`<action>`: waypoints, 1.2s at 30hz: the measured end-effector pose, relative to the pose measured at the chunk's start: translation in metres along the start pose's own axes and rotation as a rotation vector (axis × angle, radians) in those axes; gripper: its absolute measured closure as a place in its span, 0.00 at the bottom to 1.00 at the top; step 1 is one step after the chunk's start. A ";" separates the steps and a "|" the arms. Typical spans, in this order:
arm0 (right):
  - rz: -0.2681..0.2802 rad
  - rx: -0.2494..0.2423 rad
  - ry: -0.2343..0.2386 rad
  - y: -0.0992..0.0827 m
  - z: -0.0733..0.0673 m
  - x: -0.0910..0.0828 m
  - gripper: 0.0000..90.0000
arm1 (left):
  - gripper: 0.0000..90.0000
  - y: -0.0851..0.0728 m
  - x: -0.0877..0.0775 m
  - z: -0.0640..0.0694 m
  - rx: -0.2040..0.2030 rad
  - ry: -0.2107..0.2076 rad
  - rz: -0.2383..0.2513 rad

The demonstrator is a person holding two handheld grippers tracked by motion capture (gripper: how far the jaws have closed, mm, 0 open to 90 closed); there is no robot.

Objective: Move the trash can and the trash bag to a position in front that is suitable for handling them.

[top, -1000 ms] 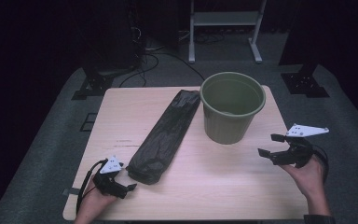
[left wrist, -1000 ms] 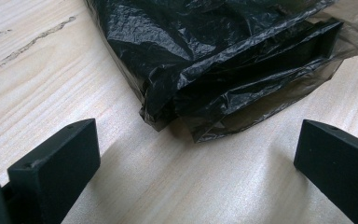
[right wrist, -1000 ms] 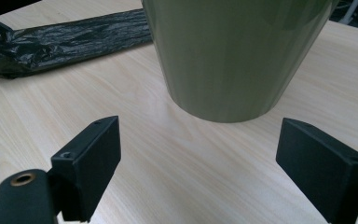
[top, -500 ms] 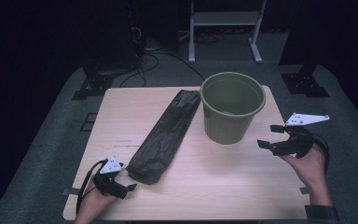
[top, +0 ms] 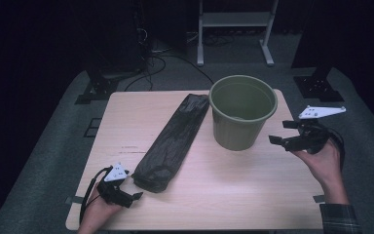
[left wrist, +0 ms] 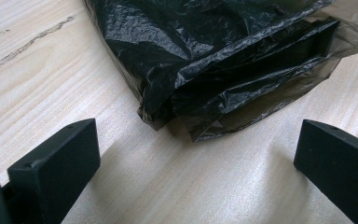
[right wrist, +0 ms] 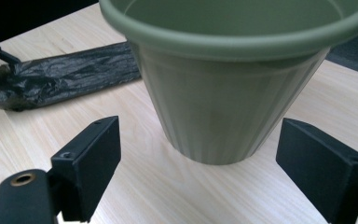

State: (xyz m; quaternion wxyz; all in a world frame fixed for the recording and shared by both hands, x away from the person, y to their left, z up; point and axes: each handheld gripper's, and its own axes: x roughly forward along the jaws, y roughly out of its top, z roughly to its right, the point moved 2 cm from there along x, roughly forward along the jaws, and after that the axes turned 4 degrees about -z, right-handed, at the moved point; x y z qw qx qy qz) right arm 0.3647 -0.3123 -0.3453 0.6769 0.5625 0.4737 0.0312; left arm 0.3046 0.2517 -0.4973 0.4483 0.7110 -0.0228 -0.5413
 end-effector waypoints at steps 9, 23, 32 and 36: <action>-0.017 0.025 -0.034 0.020 0.009 -0.002 0.14 | 0.00 0.000 0.000 0.000 0.000 -0.002 0.001; -0.016 0.047 -0.054 0.044 0.025 0.002 0.14 | 0.00 0.000 0.000 0.000 0.003 -0.002 0.001; -0.036 0.069 -0.083 0.057 0.040 0.015 0.14 | 0.00 0.000 0.000 0.000 0.002 -0.002 0.002; -0.044 0.086 -0.073 0.064 0.047 0.021 0.14 | 0.00 0.000 0.000 0.000 0.004 -0.002 0.002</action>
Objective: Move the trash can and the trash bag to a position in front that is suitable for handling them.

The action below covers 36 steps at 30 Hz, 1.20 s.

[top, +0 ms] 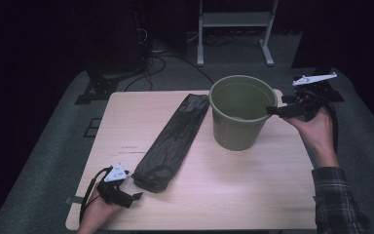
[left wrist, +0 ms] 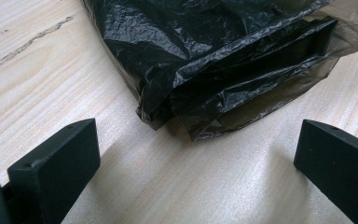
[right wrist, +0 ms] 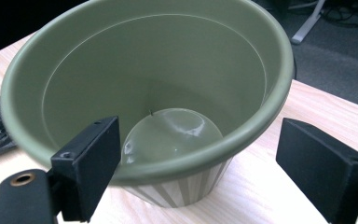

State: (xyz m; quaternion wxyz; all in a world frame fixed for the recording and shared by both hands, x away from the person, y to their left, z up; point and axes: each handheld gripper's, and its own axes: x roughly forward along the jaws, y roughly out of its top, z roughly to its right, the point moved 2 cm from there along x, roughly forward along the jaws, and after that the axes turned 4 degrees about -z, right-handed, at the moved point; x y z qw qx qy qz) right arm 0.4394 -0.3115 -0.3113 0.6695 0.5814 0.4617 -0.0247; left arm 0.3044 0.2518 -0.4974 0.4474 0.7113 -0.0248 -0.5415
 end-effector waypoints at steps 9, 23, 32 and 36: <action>-0.039 0.028 0.010 0.007 0.008 0.017 0.16 | 0.00 0.000 0.000 0.000 0.000 0.000 -0.001; -0.080 0.061 0.010 0.006 0.014 0.024 0.32 | 0.00 0.000 0.000 0.000 0.001 0.000 -0.001; -0.089 0.037 0.041 0.009 0.008 0.023 0.53 | 0.00 0.000 0.000 0.000 0.001 0.001 0.000; -0.095 0.026 0.066 0.009 0.006 0.023 0.60 | 0.00 0.000 0.000 0.000 0.001 0.001 0.000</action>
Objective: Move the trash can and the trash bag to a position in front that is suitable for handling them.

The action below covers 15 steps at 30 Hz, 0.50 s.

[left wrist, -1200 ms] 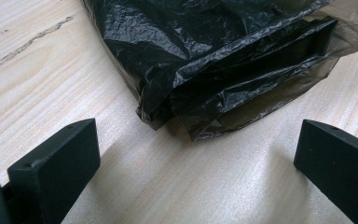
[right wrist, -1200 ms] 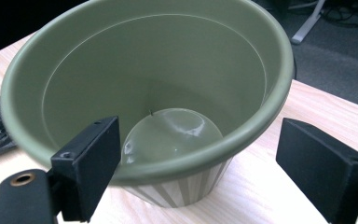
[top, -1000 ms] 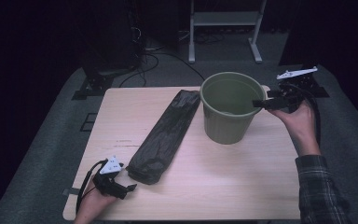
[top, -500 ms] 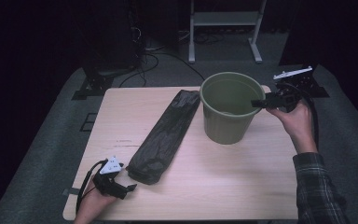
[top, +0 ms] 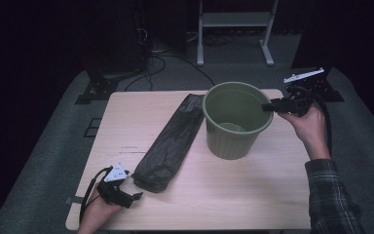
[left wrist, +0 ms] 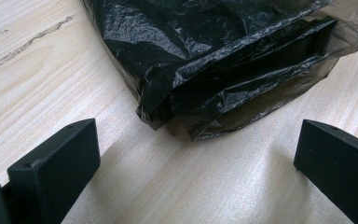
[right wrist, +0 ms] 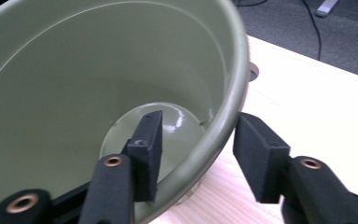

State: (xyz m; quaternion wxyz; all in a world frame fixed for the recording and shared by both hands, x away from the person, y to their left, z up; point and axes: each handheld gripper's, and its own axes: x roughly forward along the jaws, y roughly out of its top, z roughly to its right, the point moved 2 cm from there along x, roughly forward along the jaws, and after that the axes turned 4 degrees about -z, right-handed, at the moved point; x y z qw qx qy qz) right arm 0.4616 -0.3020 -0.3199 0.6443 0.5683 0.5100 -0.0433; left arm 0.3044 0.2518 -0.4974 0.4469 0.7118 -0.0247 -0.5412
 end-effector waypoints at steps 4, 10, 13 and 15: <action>-0.002 -0.015 0.011 0.000 -0.002 0.000 0.68 | 0.00 0.000 0.000 0.000 -0.001 -0.001 0.000; -0.009 -0.034 0.030 0.000 -0.004 0.000 0.80 | 0.00 0.000 0.000 0.000 0.000 -0.001 0.000; -0.005 -0.050 0.030 0.000 -0.007 0.000 0.86 | 0.00 0.000 0.000 0.000 -0.001 -0.001 0.001; -0.003 -0.060 0.035 0.000 -0.009 0.001 0.88 | 0.00 0.000 0.000 0.000 -0.001 -0.001 0.001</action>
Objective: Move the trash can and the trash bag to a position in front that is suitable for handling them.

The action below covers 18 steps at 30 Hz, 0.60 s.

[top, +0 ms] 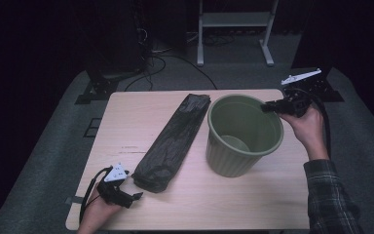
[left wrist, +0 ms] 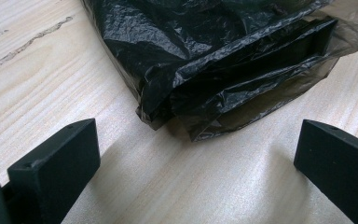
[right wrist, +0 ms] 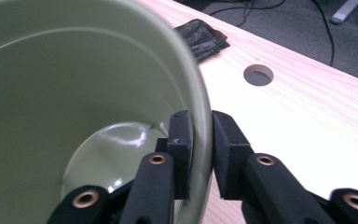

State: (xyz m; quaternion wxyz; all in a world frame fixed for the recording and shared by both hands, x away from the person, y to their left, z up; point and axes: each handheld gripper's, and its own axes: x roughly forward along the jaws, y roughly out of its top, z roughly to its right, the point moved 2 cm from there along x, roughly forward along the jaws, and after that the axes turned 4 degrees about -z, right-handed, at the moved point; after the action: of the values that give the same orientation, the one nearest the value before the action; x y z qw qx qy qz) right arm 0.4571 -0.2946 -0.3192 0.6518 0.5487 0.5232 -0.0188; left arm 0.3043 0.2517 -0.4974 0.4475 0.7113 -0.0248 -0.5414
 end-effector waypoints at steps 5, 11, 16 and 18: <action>0.003 -0.011 0.051 0.002 -0.006 0.005 0.88 | 0.00 0.000 0.000 0.000 0.002 0.000 -0.002; -0.008 -0.040 0.048 0.005 -0.014 0.008 0.88 | 0.00 0.000 0.000 0.000 0.000 0.000 0.000; -0.023 -0.073 0.057 0.011 -0.027 0.015 0.88 | 0.00 0.000 0.000 0.000 0.000 0.000 0.000; -0.027 -0.089 0.062 0.013 -0.033 0.019 0.88 | 0.00 0.000 0.000 0.000 0.000 0.000 0.000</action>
State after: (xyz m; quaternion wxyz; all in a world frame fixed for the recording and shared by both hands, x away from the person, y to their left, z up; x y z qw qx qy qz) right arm 0.4517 -0.2545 -0.3181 0.6588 0.5125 0.5507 0.0126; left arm 0.3043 0.2517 -0.4975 0.4476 0.7114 -0.0248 -0.5412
